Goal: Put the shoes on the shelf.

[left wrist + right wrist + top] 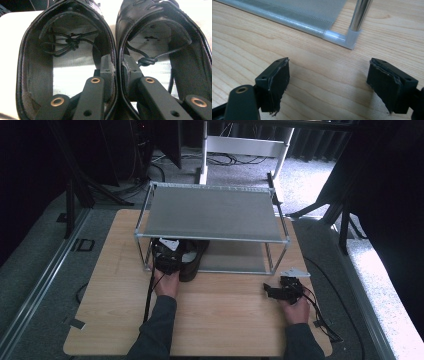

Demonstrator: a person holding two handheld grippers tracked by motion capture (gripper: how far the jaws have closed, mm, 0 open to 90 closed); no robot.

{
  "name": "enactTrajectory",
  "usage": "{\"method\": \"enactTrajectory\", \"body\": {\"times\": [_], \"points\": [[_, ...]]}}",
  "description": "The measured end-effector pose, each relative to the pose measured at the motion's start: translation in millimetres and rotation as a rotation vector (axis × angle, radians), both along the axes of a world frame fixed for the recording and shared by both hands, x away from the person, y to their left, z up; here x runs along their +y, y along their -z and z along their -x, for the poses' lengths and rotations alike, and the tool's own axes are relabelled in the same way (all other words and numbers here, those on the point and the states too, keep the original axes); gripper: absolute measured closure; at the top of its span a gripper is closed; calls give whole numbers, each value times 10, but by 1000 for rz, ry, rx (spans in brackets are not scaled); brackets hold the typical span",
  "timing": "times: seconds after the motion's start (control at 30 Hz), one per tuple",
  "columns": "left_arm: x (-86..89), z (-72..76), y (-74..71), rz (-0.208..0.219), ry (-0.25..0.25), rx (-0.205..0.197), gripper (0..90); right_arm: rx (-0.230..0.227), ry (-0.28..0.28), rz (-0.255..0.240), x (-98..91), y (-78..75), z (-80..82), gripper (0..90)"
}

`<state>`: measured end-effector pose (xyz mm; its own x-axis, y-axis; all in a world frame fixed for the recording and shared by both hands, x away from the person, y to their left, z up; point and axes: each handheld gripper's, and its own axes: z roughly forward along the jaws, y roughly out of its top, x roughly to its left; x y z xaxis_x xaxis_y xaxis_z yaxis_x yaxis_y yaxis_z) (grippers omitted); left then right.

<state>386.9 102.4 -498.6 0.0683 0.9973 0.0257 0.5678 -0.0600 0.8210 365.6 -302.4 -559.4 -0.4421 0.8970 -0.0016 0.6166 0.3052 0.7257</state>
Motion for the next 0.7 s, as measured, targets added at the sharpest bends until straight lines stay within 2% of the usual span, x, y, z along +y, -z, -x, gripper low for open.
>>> {"method": "enactTrajectory", "body": {"times": [0.4,0.7], "points": [[-35,-28,18,2,-41,-29,805,0,-1,2,-1,-1,0,177],[-37,-37,26,-2,-38,-51,790,-1,-2,2,-1,0,-3,177]]}}
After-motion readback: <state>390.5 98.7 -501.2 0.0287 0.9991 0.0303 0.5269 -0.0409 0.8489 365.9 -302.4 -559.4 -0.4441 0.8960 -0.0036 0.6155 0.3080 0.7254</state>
